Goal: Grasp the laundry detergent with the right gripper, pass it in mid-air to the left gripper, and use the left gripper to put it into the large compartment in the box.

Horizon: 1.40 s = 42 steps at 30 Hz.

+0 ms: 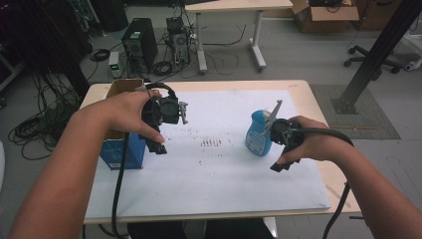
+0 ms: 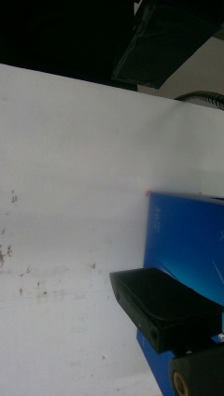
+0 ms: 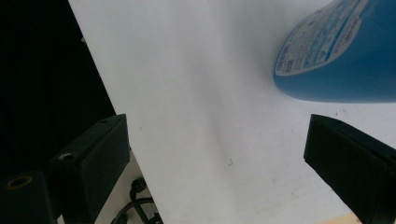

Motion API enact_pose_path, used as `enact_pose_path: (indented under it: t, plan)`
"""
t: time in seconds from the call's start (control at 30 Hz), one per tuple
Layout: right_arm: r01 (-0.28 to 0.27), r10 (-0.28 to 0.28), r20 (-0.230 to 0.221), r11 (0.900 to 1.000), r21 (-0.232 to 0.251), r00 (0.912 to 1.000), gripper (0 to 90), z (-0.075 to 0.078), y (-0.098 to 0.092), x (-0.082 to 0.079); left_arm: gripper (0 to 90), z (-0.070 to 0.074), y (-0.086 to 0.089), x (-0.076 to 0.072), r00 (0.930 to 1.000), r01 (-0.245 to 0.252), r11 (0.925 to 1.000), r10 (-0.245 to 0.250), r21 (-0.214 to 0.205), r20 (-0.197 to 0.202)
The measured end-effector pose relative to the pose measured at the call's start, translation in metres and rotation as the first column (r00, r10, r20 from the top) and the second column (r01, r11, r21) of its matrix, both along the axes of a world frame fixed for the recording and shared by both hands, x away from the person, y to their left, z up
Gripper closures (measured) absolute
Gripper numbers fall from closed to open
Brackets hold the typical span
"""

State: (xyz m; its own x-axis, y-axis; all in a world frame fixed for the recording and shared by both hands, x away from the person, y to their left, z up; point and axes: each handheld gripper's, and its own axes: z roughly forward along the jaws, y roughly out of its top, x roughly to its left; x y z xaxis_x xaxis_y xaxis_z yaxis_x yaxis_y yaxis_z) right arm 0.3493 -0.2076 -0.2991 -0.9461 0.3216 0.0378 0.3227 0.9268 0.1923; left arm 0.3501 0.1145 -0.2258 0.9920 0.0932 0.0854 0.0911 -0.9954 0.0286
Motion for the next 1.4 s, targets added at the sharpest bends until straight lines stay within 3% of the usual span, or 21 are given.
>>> enact_pose_path:
  t: [0.1, 0.43, 0.77, 1.03, 1.4]
  plan:
    - [0.028, -0.028, 0.018, 0.9996, 0.006, 0.9994, 6.3, -0.005, -0.006, 0.002, 5.6, 0.001, -0.001, -0.002, 1.0000, 0.005, 1.0000, -0.005, -0.006, -0.002]
    - [0.091, -0.093, 0.015, 0.9928, 0.077, 0.9956, 4.8, -0.020, -0.022, 0.010, 5.7, 0.000, -0.004, -0.005, 0.9998, 0.019, 0.9998, -0.019, -0.001, 0.002]
    - [0.144, -0.145, 0.000, 0.9789, 0.145, 0.9894, 4.0, -0.033, -0.032, 0.017, 5.6, -0.004, 0.000, -0.008, 0.9999, 0.012, 0.9998, -0.012, 0.012, -0.012]
    - [0.178, -0.184, 0.015, 0.9652, 0.191, 0.9828, 3.4, -0.042, -0.039, 0.021, 5.4, -0.011, 0.003, -0.013, 0.9996, 0.019, 0.9997, -0.018, 0.014, -0.023]
    - [0.205, -0.231, 0.076, 0.9454, 0.254, 0.9700, 3.2, -0.055, -0.046, 0.026, 5.5, -0.026, 0.011, -0.018, 0.9991, 0.010, 0.9999, -0.011, -0.011, -0.041]
